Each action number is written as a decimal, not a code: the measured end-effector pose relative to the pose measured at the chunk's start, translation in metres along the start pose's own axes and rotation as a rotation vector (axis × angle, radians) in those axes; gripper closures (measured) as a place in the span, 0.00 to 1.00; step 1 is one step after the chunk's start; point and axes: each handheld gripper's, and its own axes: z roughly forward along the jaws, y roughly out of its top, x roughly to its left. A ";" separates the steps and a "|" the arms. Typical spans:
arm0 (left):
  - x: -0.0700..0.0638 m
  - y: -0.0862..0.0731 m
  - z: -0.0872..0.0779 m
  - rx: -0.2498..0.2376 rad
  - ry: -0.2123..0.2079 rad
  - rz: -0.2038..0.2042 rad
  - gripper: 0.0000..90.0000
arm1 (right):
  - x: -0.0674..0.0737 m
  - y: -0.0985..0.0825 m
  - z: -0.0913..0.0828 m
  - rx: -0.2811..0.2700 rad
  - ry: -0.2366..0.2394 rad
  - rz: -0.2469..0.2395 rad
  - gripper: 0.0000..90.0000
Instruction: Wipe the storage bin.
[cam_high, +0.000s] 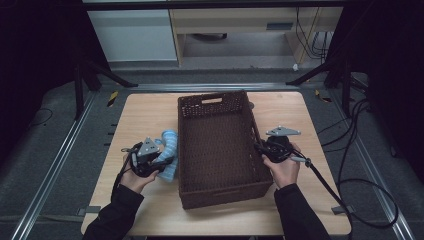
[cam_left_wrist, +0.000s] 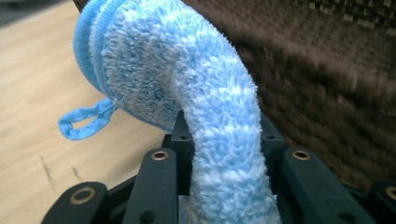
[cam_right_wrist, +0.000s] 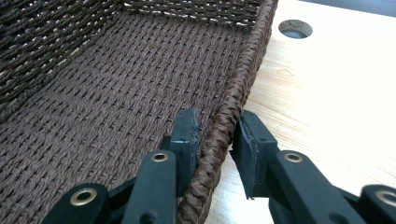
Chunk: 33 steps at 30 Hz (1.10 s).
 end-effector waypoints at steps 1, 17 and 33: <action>-0.001 -0.003 0.004 0.016 -0.001 0.000 0.75 | 0.000 0.000 0.000 -0.001 0.000 0.002 0.78; -0.006 -0.006 -0.002 0.002 -0.016 -0.007 0.75 | -0.002 0.001 -0.008 0.007 0.034 -0.036 0.62; -0.023 -0.026 0.001 0.060 -0.045 0.016 0.75 | 0.002 -0.001 -0.003 0.024 -0.024 0.001 0.78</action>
